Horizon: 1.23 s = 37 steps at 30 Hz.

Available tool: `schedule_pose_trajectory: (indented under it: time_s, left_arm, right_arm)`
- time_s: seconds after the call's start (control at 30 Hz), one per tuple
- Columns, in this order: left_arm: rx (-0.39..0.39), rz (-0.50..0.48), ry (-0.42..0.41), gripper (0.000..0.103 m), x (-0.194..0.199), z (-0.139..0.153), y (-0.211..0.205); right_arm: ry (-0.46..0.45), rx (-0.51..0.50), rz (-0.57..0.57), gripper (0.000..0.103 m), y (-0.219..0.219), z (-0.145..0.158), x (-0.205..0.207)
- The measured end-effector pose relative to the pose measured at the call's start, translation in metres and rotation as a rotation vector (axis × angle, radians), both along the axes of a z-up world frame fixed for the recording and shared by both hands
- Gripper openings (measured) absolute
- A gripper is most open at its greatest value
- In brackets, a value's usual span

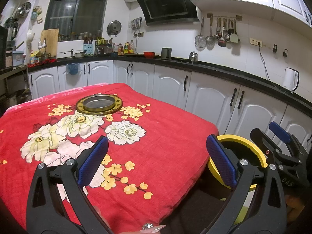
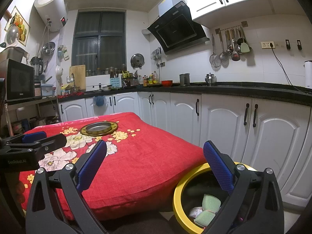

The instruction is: Collect trash

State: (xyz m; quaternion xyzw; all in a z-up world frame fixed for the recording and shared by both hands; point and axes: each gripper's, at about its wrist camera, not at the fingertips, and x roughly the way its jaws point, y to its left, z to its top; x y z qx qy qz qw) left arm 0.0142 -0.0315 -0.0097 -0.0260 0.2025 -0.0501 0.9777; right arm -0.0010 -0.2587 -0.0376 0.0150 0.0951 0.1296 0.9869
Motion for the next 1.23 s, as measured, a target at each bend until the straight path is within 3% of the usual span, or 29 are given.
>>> schedule_pose_trajectory:
  time_s: [0.67, 0.93, 1.07, 1.23]
  left_arm:
    - [-0.003, 0.024, 0.035, 0.092, 0.005, -0.002, -0.002]
    - [-0.048, 0.038, 0.058, 0.092, 0.009, 0.002, 0.007]
    - [-0.109, 0.144, 0.075, 0.092, 0.017, 0.016, 0.043]
    - [-0.139, 0.393, 0.077, 0.092, 0.022, 0.037, 0.147]
  right_arm:
    - [0.013, -0.001, -0.013, 0.097, -0.009, -0.001, -0.001]
    - [0.017, -0.012, 0.020, 0.097, -0.005, 0.008, 0.007]
    - [0.035, -0.007, 0.106, 0.097, 0.018, 0.024, 0.022]
    - [0.140, -0.039, 0.376, 0.097, 0.108, 0.044, 0.052]
